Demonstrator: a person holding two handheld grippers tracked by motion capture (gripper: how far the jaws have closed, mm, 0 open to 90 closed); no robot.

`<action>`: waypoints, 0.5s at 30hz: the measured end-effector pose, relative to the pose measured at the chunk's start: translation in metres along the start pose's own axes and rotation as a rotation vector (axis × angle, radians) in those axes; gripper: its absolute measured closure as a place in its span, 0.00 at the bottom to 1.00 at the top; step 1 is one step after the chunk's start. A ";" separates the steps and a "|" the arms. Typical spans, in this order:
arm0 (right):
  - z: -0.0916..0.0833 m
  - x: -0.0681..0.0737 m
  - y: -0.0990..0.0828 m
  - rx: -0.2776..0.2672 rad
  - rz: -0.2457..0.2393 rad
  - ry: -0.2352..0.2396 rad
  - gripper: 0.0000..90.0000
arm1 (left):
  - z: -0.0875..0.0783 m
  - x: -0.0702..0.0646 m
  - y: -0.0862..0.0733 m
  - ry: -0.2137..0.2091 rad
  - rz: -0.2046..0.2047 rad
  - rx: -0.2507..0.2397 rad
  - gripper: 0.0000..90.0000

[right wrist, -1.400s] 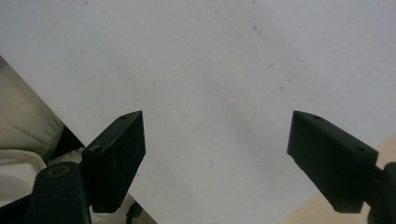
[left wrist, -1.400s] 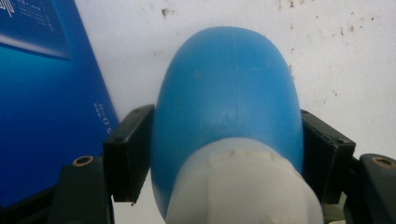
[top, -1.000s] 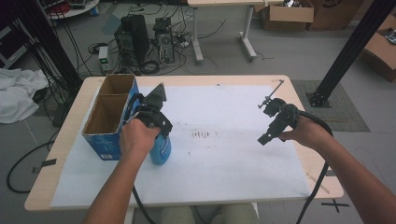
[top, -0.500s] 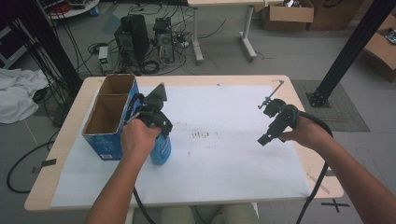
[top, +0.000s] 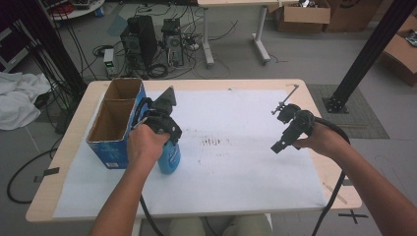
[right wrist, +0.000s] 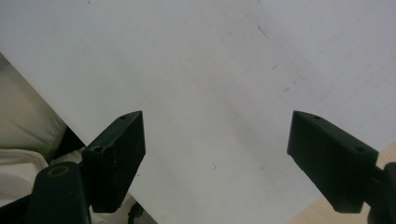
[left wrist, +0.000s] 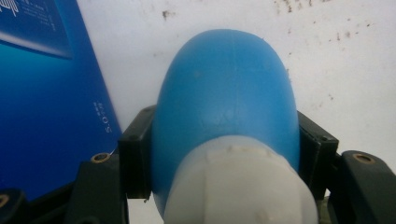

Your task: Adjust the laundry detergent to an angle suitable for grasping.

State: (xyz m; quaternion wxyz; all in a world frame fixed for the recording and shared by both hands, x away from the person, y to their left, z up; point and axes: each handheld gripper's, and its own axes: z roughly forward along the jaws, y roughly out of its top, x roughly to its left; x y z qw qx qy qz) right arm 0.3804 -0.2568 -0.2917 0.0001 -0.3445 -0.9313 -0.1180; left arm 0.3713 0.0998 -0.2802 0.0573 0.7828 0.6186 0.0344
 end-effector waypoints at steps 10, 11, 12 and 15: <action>-0.004 0.001 -0.003 -0.008 0.000 -0.003 0.21 | -0.036 -0.006 0.006 0.020 0.019 -0.011 0.42; -0.004 0.001 -0.003 -0.008 0.000 -0.003 0.21 | -0.041 -0.006 0.006 0.023 0.021 -0.015 0.42; -0.005 0.001 -0.004 -0.012 0.001 -0.004 0.21 | -0.044 -0.007 0.007 0.024 0.019 -0.019 0.42; -0.006 0.000 -0.005 -0.014 0.004 -0.005 0.21 | -0.059 -0.007 0.008 0.024 0.022 -0.031 0.42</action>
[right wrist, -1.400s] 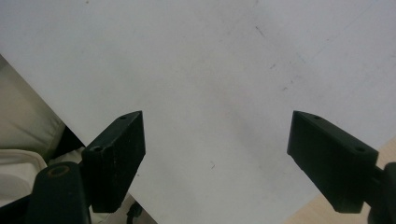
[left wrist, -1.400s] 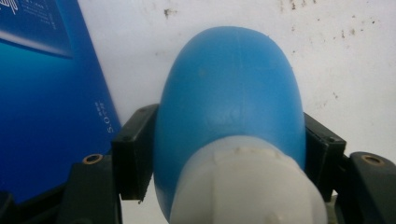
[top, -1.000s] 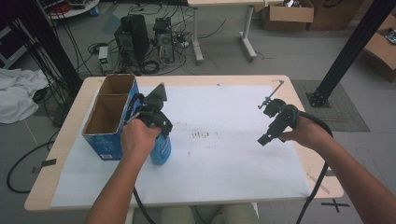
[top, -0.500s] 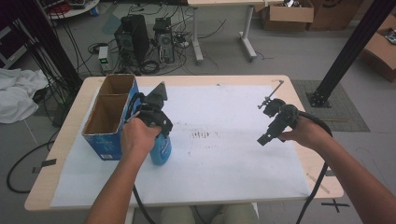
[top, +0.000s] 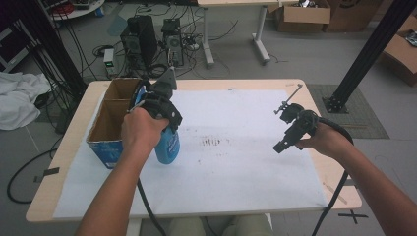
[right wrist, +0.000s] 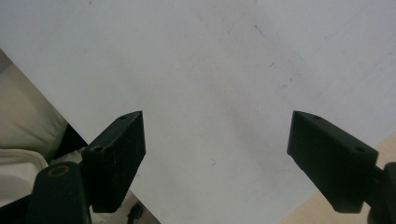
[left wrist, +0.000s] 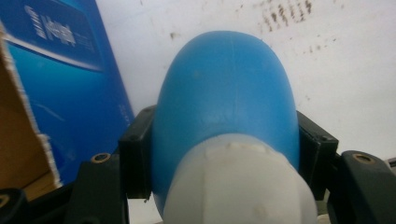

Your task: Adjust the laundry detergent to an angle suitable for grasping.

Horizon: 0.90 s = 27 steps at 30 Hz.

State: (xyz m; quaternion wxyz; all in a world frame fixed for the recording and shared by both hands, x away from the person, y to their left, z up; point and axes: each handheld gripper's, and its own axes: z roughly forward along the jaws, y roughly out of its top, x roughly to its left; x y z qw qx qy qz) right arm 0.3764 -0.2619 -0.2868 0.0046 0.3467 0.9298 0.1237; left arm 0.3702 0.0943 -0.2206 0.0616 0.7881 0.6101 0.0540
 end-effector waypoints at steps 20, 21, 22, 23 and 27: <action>-0.001 0.000 0.001 -0.001 -0.001 0.010 0.21 | -0.084 0.003 0.017 0.039 0.035 -0.075 0.42; -0.001 0.000 0.001 -0.002 -0.004 0.010 0.21 | -0.086 0.003 0.017 0.040 0.036 -0.080 0.42; -0.001 0.000 0.001 -0.005 -0.007 0.011 0.21 | -0.088 0.004 0.018 0.043 0.034 -0.079 0.42; 0.001 0.000 0.001 -0.004 -0.010 0.013 0.21 | -0.090 0.006 0.018 0.048 0.031 -0.083 0.42; 0.002 -0.001 0.001 -0.004 -0.012 0.013 0.21 | -0.096 0.011 0.019 0.051 0.013 -0.092 0.42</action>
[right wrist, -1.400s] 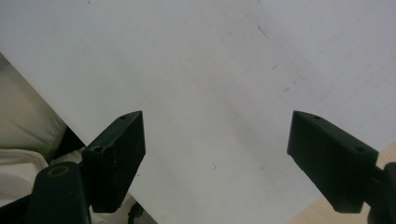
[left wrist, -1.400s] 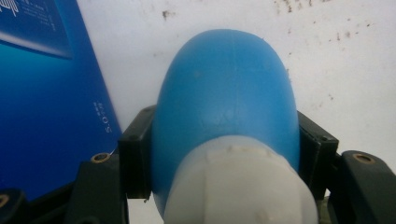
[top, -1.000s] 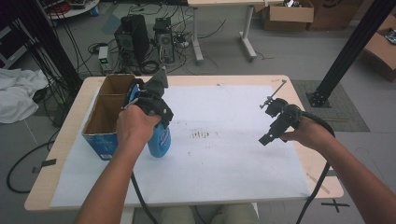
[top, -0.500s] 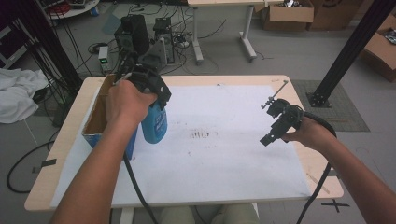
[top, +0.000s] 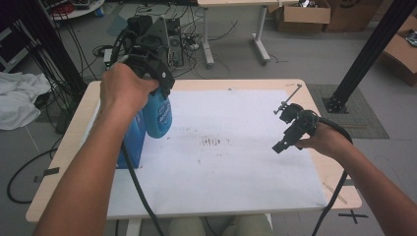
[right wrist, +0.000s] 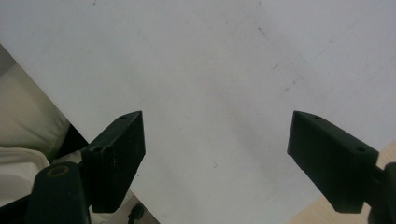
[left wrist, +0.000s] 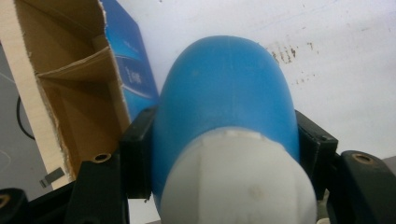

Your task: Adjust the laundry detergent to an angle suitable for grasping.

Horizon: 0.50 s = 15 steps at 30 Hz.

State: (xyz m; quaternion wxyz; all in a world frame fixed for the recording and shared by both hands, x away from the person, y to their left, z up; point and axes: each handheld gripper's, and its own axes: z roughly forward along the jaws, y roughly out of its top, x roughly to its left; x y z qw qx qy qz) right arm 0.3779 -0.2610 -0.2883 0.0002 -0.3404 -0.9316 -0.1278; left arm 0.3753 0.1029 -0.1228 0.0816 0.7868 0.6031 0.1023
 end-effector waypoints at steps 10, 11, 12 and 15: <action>-0.002 0.000 0.002 -0.003 -0.003 0.000 0.21 | -0.017 0.023 0.002 0.005 -0.066 -0.022 0.42; -0.002 -0.001 0.002 -0.002 -0.003 0.000 0.21 | -0.019 0.024 0.003 0.007 -0.074 -0.025 0.42; -0.001 -0.001 0.002 -0.003 -0.004 -0.001 0.21 | -0.022 0.027 0.003 0.009 -0.075 -0.025 0.42; 0.000 -0.004 0.001 -0.003 0.000 0.001 0.21 | -0.031 0.038 0.002 0.011 -0.099 -0.031 0.42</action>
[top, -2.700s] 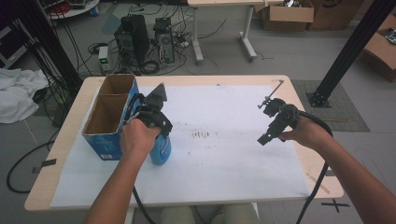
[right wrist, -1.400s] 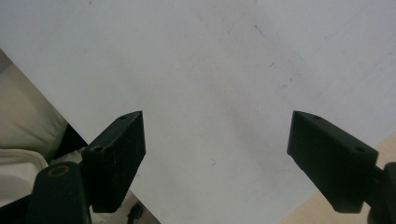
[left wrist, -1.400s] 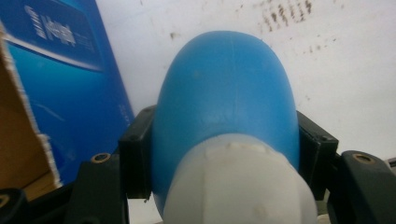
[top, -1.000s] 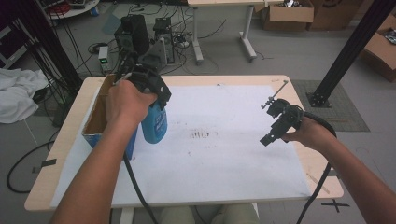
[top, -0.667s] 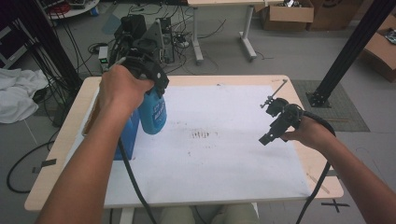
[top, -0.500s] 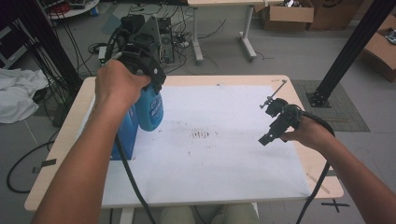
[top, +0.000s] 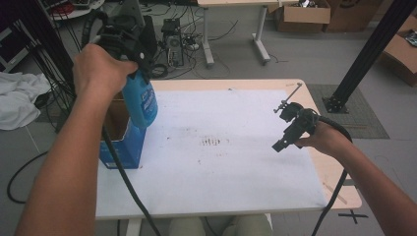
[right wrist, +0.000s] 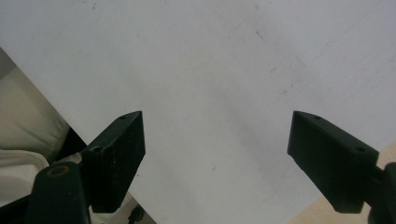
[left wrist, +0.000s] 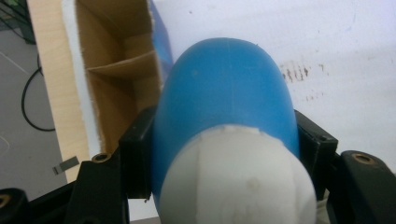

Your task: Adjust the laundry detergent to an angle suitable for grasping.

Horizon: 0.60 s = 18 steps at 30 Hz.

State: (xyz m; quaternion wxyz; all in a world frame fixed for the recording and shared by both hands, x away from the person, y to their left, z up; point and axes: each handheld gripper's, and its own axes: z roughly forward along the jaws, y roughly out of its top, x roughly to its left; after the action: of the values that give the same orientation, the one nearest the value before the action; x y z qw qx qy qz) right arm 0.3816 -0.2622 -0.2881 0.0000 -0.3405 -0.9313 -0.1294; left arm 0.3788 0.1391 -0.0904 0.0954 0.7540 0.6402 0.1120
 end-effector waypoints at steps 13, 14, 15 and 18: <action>0.002 -0.004 0.000 -0.001 0.004 0.005 0.21 | -0.015 0.036 -0.003 0.016 -0.096 -0.038 0.42; 0.003 -0.004 0.000 0.000 0.005 0.007 0.21 | -0.015 0.038 -0.003 0.017 -0.102 -0.038 0.42; 0.003 -0.005 0.000 -0.001 0.006 0.007 0.21 | -0.015 0.040 -0.003 0.019 -0.109 -0.040 0.42; 0.005 -0.006 0.000 0.005 0.007 0.010 0.21 | -0.017 0.045 -0.004 0.030 -0.129 -0.043 0.42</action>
State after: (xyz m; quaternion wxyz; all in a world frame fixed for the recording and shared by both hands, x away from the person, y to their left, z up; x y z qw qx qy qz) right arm 0.3864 -0.2644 -0.2936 0.0058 -0.3433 -0.9303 -0.1289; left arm 0.3775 0.1843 -0.0735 0.1088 0.7071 0.6864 0.1308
